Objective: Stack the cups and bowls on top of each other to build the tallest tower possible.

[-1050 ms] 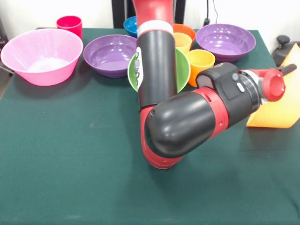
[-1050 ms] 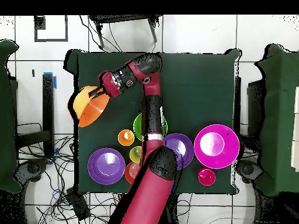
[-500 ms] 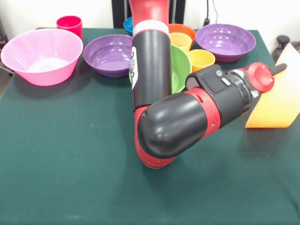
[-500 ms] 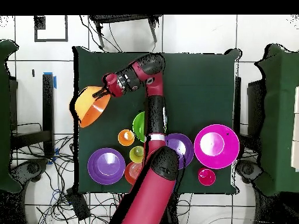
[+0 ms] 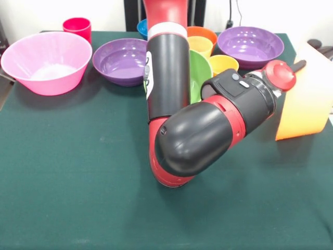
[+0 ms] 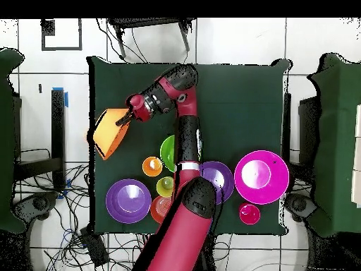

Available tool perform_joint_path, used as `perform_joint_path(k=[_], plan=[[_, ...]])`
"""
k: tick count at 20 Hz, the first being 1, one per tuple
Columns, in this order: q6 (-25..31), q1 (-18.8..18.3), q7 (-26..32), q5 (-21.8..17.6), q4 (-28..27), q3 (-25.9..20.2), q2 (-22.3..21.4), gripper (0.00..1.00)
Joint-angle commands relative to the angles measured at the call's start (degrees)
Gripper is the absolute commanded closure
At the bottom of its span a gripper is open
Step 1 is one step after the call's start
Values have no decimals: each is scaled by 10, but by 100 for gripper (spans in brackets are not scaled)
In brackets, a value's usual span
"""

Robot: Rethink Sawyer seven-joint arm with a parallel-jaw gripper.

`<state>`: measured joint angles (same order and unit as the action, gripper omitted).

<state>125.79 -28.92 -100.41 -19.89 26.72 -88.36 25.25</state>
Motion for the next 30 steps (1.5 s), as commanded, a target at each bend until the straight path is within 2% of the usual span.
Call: perform_joint_path(k=[1, 7, 17, 23, 24, 27, 30], plan=[[33, 8, 272, -133, -90, 94, 124, 100], [41, 4, 335, -188, -112, 70, 137, 100], [61, -8, 359, -244, -126, 41, 142, 100], [54, -15, 379, -272, -129, 27, 139, 100], [48, -18, 383, -277, -129, 18, 141, 0], [39, -18, 384, -280, -127, 20, 139, 0], [-34, -26, 372, -262, -109, 30, 135, 0]])
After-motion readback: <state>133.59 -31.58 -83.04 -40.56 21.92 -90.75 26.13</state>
